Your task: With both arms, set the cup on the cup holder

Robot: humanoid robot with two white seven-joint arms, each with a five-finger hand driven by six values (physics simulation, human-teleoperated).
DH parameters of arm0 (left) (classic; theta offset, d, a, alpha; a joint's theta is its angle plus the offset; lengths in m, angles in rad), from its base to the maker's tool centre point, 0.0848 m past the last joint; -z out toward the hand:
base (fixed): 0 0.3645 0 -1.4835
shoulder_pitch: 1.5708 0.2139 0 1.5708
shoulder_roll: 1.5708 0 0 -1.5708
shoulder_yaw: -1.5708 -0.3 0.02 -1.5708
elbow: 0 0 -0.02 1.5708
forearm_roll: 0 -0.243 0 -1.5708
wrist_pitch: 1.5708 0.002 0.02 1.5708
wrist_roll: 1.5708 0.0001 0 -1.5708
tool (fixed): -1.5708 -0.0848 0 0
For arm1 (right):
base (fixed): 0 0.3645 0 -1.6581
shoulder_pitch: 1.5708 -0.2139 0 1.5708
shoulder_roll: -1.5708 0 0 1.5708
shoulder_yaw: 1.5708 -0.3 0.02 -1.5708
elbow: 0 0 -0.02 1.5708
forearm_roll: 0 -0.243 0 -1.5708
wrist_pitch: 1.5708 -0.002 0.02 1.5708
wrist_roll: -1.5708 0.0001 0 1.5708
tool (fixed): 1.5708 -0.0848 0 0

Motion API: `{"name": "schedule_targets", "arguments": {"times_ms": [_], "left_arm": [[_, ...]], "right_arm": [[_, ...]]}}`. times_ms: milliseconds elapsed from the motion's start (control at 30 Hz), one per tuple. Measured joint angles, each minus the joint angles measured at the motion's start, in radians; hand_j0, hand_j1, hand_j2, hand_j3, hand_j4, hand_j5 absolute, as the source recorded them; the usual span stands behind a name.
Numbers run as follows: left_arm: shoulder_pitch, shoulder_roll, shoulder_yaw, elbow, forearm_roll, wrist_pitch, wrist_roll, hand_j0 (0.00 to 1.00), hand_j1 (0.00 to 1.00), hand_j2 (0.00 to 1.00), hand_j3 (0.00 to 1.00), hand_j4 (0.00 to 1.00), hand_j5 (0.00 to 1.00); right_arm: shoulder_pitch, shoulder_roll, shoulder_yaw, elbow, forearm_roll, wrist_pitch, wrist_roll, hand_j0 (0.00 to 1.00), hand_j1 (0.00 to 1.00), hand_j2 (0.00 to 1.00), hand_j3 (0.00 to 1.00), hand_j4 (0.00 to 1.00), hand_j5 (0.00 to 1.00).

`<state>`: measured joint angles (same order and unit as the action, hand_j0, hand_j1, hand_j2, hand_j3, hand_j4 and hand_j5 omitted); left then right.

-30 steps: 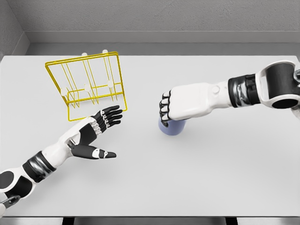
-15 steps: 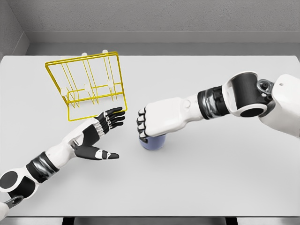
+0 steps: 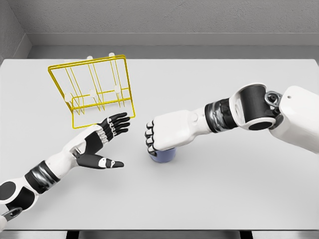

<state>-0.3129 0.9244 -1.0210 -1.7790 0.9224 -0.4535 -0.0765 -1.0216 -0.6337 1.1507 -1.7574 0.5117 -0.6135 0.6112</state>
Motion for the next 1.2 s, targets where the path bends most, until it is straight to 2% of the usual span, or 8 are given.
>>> {"name": "schedule_targets", "arguments": {"times_ms": [33,67,467,800,867,967,1067,1200], "left_arm": [[0.002,-0.001,0.000,0.001,0.000,0.000,0.000,1.00,1.00,1.00,1.00,1.00,1.00],[0.002,-0.002,0.000,0.002,0.000,0.000,0.000,1.00,1.00,1.00,1.00,1.00,1.00],[0.002,-0.007,0.000,0.004,0.000,0.001,0.000,1.00,1.00,1.00,1.00,1.00,1.00],[-0.005,-0.005,0.000,0.026,0.001,0.001,0.000,1.00,1.00,1.00,1.00,1.00,1.00],[-0.006,-0.014,-0.003,0.040,0.001,0.003,0.000,1.00,1.00,1.00,1.00,1.00,1.00],[-0.006,-0.043,-0.006,0.069,-0.002,0.006,-0.001,1.00,1.00,1.00,1.00,1.00,1.00],[-0.006,-0.083,-0.009,0.103,-0.009,0.011,-0.002,1.00,1.00,1.00,1.00,1.00,1.00],[-0.009,-0.113,-0.012,0.120,-0.020,0.029,-0.003,1.00,1.00,1.00,1.00,1.00,1.00]], "right_arm": [[0.000,0.000,0.000,0.000,0.001,0.000,0.000,0.88,0.88,0.88,0.88,0.88,0.88],[0.000,0.000,0.000,0.000,0.003,0.000,0.000,1.00,1.00,1.00,1.00,1.00,1.00],[-0.002,-0.010,-0.016,-0.001,0.005,0.000,0.000,1.00,1.00,1.00,1.00,1.00,1.00],[0.000,-0.054,-0.154,-0.008,-0.015,0.000,-0.005,1.00,1.00,1.00,1.00,1.00,1.00],[0.029,-0.078,-0.208,-0.007,-0.016,0.000,-0.007,1.00,1.00,1.00,1.00,1.00,1.00],[0.101,-0.129,-0.343,0.001,-0.045,-0.001,-0.008,1.00,1.00,1.00,1.00,1.00,1.00],[0.241,-0.165,-0.513,0.039,-0.109,-0.001,-0.008,1.00,1.00,1.00,1.00,1.00,1.00],[0.350,-0.179,-0.716,0.113,-0.222,-0.001,-0.008,1.00,1.00,1.00,1.00,1.00,1.00]]}}
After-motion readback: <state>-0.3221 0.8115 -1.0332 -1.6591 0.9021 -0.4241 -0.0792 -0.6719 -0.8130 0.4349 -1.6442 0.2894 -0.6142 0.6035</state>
